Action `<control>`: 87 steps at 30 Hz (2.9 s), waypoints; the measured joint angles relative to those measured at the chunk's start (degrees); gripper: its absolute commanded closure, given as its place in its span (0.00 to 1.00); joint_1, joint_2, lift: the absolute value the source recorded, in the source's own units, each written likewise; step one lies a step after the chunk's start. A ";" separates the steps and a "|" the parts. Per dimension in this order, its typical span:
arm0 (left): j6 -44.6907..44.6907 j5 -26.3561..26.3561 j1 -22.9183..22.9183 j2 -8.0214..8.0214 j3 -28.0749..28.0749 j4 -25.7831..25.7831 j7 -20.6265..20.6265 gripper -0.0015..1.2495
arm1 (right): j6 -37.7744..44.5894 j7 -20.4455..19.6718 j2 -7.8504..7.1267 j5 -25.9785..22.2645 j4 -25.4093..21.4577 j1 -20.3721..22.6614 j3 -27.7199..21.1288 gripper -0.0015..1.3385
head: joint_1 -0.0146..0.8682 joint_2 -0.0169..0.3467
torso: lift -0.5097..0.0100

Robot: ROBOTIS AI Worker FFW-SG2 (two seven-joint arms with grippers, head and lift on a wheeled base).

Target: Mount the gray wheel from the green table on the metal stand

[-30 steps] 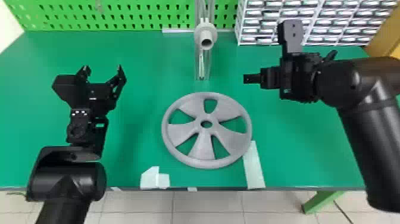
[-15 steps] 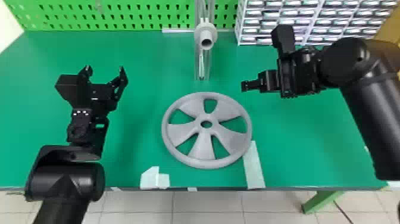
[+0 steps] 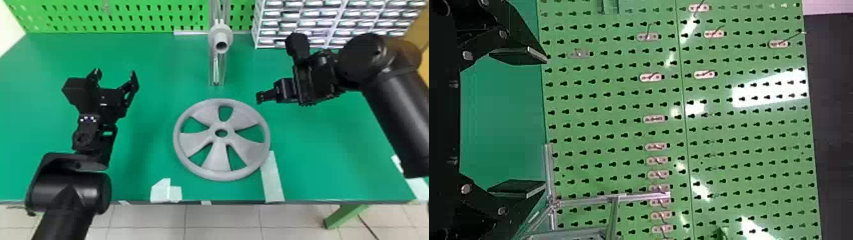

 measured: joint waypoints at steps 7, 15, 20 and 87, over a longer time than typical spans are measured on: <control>0.21 0.16 -0.14 0.38 -0.49 0.00 0.07 0.30 | -0.07 0.00 -0.04 -2.12 2.86 -0.75 0.65 0.15 | 1.00 0.19 | 0.79; 0.32 0.16 -0.26 0.53 -0.74 0.00 0.06 0.30 | -0.01 0.00 0.25 -1.88 4.21 -1.08 1.69 0.15 | 1.00 0.19 | 0.79; 0.32 0.16 -0.36 0.71 -0.95 0.00 0.07 0.30 | -0.12 0.00 0.48 -1.78 5.45 -1.18 2.47 0.15 | 1.00 0.19 | 0.79; 0.50 0.51 -0.68 1.63 -1.42 0.02 0.08 0.30 | -1.68 0.00 1.13 -0.55 11.93 -2.26 11.44 0.16 | 1.00 0.19 | 0.79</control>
